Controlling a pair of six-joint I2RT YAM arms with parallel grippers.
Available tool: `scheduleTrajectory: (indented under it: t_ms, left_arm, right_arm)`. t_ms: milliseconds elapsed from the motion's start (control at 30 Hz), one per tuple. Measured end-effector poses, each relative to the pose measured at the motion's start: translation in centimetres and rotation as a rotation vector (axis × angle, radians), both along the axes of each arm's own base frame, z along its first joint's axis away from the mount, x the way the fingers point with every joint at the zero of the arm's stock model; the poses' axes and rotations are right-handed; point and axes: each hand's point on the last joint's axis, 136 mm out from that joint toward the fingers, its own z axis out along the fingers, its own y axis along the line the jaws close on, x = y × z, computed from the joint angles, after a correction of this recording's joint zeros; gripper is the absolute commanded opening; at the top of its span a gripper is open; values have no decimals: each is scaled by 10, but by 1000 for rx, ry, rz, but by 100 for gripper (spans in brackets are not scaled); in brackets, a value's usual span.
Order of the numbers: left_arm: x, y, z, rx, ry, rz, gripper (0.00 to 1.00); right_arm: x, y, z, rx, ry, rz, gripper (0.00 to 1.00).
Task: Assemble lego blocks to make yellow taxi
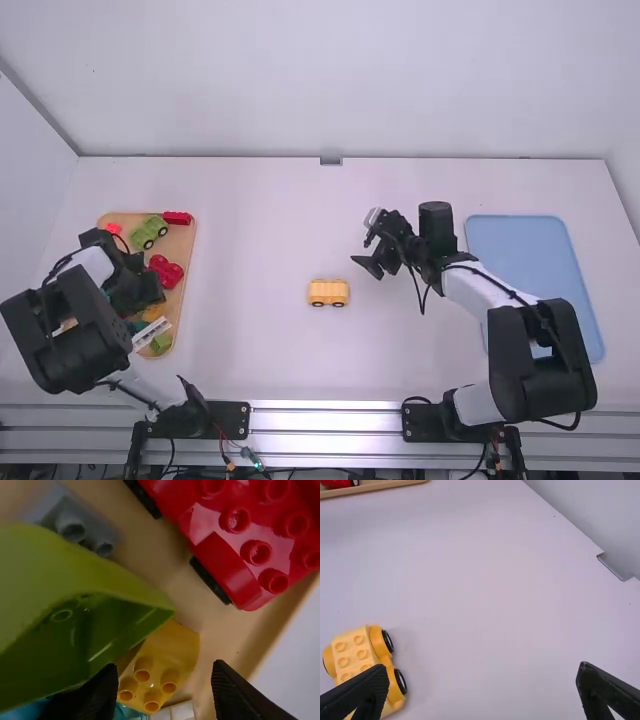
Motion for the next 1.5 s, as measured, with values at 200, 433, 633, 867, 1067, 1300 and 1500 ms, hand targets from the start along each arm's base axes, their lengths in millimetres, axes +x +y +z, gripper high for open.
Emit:
scheduleTrajectory:
  t_ms: [200, 433, 633, 867, 1067, 1300, 1500]
  left_arm:
    - [0, 2, -2, 17, -2, -11, 57]
    - [-6, 3, -9, 36, 14, -25, 51]
    - [-14, 6, -15, 66, 38, -30, 49]
    - [-20, 3, -17, 56, 64, -37, 45]
    - [-20, 3, -17, 57, 63, -48, 49]
    - [-21, 2, -24, 66, 50, -48, 41]
    - [-24, -2, -24, 51, 64, -52, 31]
  right_arm:
    - [0, 0, 0, 0, -2, 1, 99]
    - [4, 1, 5, 21, -7, -17, 99]
    - [4, 1, 5, 28, 4, -24, 99]
    - [4, 1, 5, 29, 4, -25, 99]
    - [4, 1, 5, 31, 7, -27, 99]
    - [4, 1, 5, 31, 7, -27, 99]
    - [4, 1, 5, 30, 7, -27, 99]
